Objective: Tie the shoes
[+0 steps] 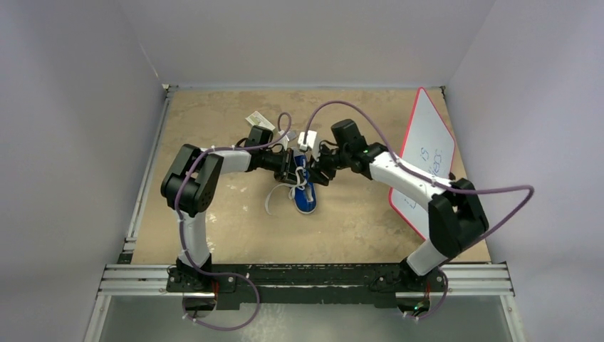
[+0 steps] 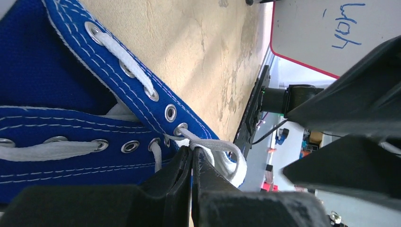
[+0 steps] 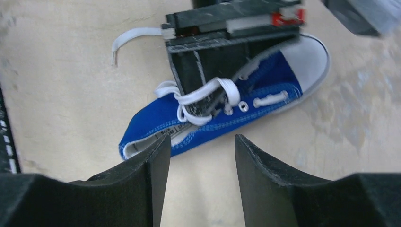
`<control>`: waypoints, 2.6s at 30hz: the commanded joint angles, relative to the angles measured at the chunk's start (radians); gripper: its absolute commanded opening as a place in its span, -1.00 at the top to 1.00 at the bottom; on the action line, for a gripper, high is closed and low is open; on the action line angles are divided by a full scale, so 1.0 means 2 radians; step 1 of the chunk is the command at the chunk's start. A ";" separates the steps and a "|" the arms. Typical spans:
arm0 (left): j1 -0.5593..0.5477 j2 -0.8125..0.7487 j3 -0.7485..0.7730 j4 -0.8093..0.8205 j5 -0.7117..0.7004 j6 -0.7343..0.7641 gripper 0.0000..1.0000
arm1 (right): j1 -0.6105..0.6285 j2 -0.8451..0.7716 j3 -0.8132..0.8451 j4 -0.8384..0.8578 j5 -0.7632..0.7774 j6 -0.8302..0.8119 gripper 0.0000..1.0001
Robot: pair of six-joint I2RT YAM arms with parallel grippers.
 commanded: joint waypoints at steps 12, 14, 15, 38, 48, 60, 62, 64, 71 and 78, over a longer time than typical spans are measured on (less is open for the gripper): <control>-0.001 -0.030 -0.002 0.019 0.033 -0.001 1.00 | 0.069 0.048 -0.045 0.108 0.046 -0.138 0.01; 0.000 -0.031 -0.003 0.018 0.034 0.000 1.00 | 0.071 0.048 -0.054 0.126 0.068 -0.139 0.06; 0.000 -0.032 -0.004 0.018 0.034 0.000 1.00 | 0.072 0.049 -0.059 0.136 0.079 -0.138 0.09; 0.000 -0.052 -0.008 0.017 0.051 -0.004 1.00 | 0.078 0.035 -0.137 0.262 0.202 -0.121 0.32; -0.001 -0.044 0.001 -0.040 0.043 0.023 1.00 | 0.077 0.022 -0.129 0.241 0.170 -0.097 1.00; 0.031 -0.106 0.001 -0.138 -0.059 0.063 -0.10 | 0.067 -0.031 -0.111 0.146 0.096 -0.016 1.00; 0.039 -0.120 0.006 -0.179 -0.099 0.076 -0.20 | 0.063 -0.039 -0.113 0.142 0.091 -0.004 1.00; 0.041 -0.139 0.002 -0.197 -0.135 0.083 -0.22 | 0.059 -0.046 -0.115 0.141 0.089 0.010 1.00; 0.034 -0.209 -0.099 -0.081 -0.154 0.054 -0.25 | 0.040 -0.044 -0.096 0.128 0.078 0.062 1.00; -0.018 -0.181 -0.106 -0.110 -0.236 0.122 -0.23 | 0.029 -0.037 -0.081 0.121 0.066 0.099 1.00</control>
